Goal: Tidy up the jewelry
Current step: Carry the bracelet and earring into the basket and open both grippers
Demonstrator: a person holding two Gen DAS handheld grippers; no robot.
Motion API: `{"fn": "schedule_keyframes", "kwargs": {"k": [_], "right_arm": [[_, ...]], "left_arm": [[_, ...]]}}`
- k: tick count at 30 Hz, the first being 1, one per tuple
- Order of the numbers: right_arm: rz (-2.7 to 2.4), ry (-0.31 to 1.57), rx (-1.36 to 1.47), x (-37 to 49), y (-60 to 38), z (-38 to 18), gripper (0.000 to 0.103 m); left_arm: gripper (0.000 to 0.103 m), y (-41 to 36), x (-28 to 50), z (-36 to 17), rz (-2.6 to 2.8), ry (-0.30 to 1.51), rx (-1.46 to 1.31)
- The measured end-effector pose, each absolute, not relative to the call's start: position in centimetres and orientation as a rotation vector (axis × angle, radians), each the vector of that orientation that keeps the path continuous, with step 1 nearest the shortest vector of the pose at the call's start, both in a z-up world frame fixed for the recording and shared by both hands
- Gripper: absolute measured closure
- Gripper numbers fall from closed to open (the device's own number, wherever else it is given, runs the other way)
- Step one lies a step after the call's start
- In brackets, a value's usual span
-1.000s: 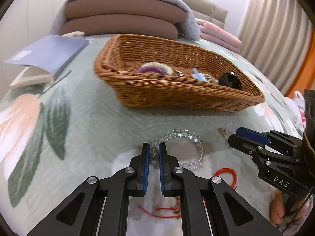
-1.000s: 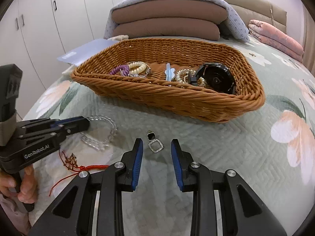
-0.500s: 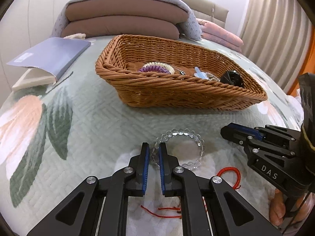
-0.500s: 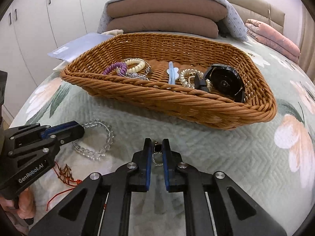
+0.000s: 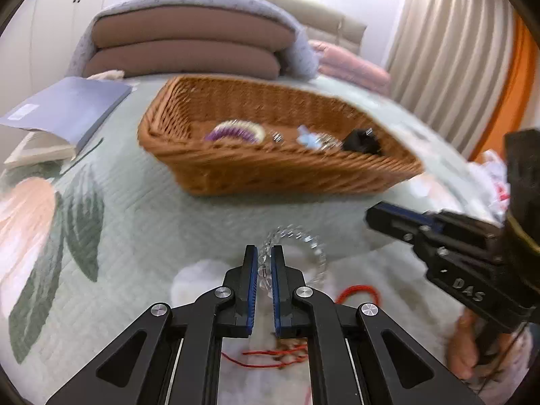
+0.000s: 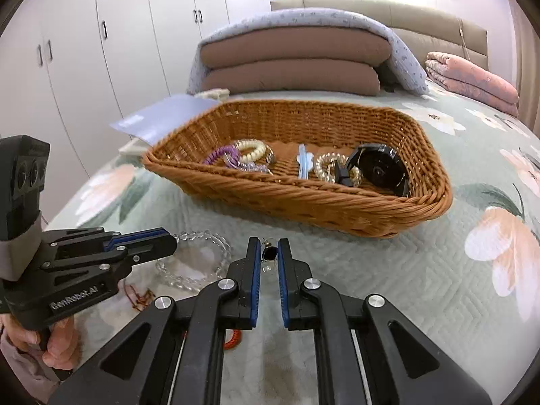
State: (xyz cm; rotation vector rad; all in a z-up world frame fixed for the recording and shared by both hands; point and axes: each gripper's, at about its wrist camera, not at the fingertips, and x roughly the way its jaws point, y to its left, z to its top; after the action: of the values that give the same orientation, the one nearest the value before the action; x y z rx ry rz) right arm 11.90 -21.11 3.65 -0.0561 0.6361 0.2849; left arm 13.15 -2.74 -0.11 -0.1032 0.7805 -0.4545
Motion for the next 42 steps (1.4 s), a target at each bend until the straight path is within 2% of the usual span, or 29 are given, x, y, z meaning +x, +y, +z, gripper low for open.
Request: {"fn": "schedule_keyframes", "kwargs": {"k": [8,15,24,27,31,38,40,41,42], "right_arm": [[0.33,0.543,-0.009,10.1,-21.7,5.5,0.092],[0.326,0.461,-0.015,9.0,-21.5,8.7,0.092],[0.247,0.407,0.03,14.4,-22.9,13.5,0.092],[0.221,0.422,0.065,17.0,-23.6,13.3,0.092],[0.193,0.473,0.11,20.2,-24.8,10.5,0.092],[0.156,0.52,0.086,21.7,-25.0,8.6,0.091],[0.147,0.518,0.094,21.7,-25.1,8.4,0.09],[0.152,0.523,0.105,21.8,-25.3,8.4,0.083],[0.154,0.524,0.12,21.7,-25.5,8.3,0.071]], "left_arm": [[0.096,-1.5,11.8,2.1,-0.579,0.668,-0.231],[0.096,-1.7,10.4,6.3,-0.634,0.541,-0.242],[0.096,-3.3,14.2,12.3,-0.586,0.43,-0.19],[0.096,-3.9,17.1,12.0,-0.539,0.436,-0.182],[0.096,-4.2,20.5,8.9,-0.486,0.489,-0.189],[0.096,-4.3,22.6,5.8,-0.437,0.551,-0.166],[0.096,-4.3,22.5,5.7,-0.431,0.55,-0.163],[0.096,-4.3,22.5,5.7,-0.424,0.55,-0.161],[0.094,-4.2,22.4,5.7,-0.422,0.55,-0.164]]}}
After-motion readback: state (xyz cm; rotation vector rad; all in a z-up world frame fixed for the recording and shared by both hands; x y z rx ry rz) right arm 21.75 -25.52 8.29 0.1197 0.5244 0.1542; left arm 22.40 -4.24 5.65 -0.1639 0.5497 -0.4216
